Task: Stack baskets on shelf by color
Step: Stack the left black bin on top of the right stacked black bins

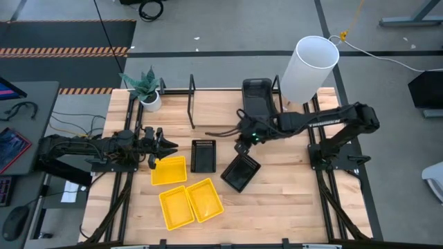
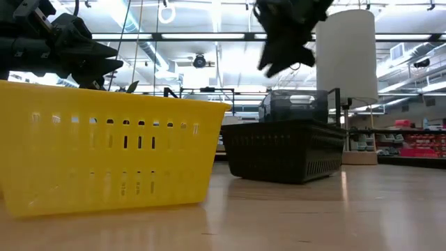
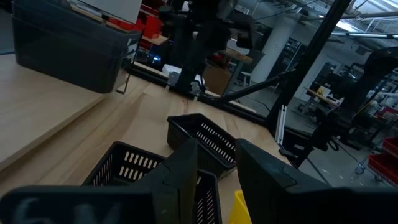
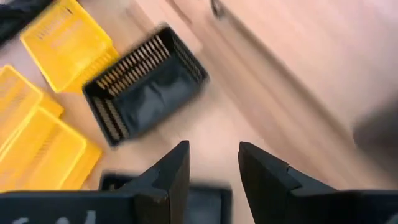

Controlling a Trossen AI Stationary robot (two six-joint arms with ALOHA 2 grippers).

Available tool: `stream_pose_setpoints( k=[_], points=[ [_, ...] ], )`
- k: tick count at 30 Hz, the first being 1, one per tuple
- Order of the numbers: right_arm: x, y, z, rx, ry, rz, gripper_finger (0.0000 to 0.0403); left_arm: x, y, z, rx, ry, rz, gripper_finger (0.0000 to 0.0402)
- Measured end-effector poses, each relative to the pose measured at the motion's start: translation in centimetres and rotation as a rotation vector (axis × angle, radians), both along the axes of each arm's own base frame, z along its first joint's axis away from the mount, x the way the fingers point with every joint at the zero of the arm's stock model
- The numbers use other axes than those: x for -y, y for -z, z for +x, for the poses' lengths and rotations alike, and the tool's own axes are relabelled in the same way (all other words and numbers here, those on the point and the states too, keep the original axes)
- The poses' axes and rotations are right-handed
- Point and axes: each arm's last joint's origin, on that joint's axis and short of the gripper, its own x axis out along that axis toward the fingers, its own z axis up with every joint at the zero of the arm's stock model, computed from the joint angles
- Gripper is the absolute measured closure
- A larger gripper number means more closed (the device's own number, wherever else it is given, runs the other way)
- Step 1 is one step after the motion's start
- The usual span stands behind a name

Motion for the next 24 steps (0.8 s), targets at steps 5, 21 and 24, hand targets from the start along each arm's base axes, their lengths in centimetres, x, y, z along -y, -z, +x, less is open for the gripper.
stream_pose_setpoints(
  k=[5, 21, 24],
  points=[
    [-0.2, 1.5, 2.4, 0.030, -0.120, -0.160, 0.0261, 0.0, 0.0, 0.0, -0.002, 0.000, 0.000, 0.0285],
    [1.2, 1.9, 3.4, 0.092, -0.238, -0.022, 0.0262, 0.0, 0.0, 0.0, -0.001, 0.000, 0.000, 0.0285],
    [1.8, 1.5, 3.5, 0.132, -0.247, -0.008, 0.0262, 0.0, 0.0, 0.0, -0.001, 0.000, 0.000, 0.0285]
  ],
)
